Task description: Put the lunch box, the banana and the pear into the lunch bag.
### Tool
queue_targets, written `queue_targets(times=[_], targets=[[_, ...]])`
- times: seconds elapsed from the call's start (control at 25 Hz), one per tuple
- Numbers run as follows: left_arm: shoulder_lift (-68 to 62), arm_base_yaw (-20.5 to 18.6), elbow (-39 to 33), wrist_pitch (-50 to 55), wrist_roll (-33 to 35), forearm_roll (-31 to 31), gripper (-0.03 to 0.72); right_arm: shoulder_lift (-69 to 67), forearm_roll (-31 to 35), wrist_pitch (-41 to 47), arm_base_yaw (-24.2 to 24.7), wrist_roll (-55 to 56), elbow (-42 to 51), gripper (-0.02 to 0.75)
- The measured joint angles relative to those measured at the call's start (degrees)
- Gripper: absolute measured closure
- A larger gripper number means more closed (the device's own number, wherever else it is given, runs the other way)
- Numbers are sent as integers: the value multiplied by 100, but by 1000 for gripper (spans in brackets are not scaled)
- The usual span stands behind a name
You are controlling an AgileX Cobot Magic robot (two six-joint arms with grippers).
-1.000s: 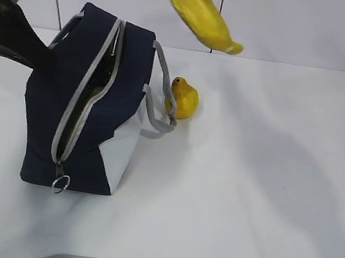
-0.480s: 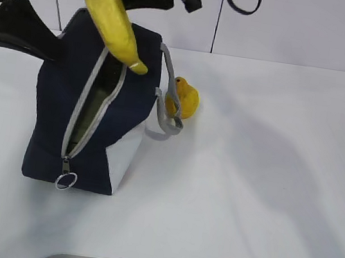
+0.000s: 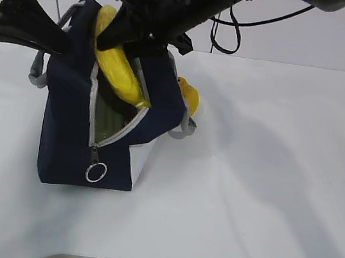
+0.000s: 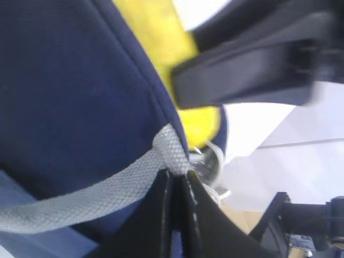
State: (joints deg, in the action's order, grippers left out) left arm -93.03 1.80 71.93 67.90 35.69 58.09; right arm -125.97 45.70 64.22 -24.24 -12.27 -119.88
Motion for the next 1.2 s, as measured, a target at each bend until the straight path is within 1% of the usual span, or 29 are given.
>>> queue_targets(times=[0.16, 0.36, 0.44, 0.48, 0.56, 0.6, 0.68, 0.76, 0.88, 0.92, 1.04, 1.2], targets=[[0, 0, 0, 23, 0, 91, 691, -59, -539, 45, 0, 162, 0, 489], [0, 0, 0, 23, 0, 128, 691, -63, -532, 49, -1, 222, 0, 480], [0, 0, 0, 23, 0, 128, 691, -63, -470, 61, -1, 221, 0, 443], [0, 0, 0, 23, 0, 128, 691, -63, -442, 73, -1, 221, 0, 409], [0, 0, 0, 23, 0, 128, 691, -63, -418, 155, -1, 234, 0, 313], [0, 0, 0, 23, 0, 128, 691, -63, -418, 217, -1, 234, -13, 278], [0, 0, 0, 23, 0, 128, 691, -73, -430, 453, -1, 234, -120, 233], [0, 0, 0, 23, 0, 128, 691, -84, -585, 589, -1, 234, -381, 216], [0, 0, 0, 23, 0, 47, 691, -84, -998, 652, -1, 352, -941, 207], [0, 0, 0, 23, 0, -25, 691, -84, -1235, 665, -1, 433, -1146, 207], [0, 0, 0, 43, 0, -471, 691, -84, -1930, 694, -1, 669, -1615, 207], [0, 0, 0, 57, 0, -1216, 691, -84, -3055, 744, -1, 876, -1758, 206]])
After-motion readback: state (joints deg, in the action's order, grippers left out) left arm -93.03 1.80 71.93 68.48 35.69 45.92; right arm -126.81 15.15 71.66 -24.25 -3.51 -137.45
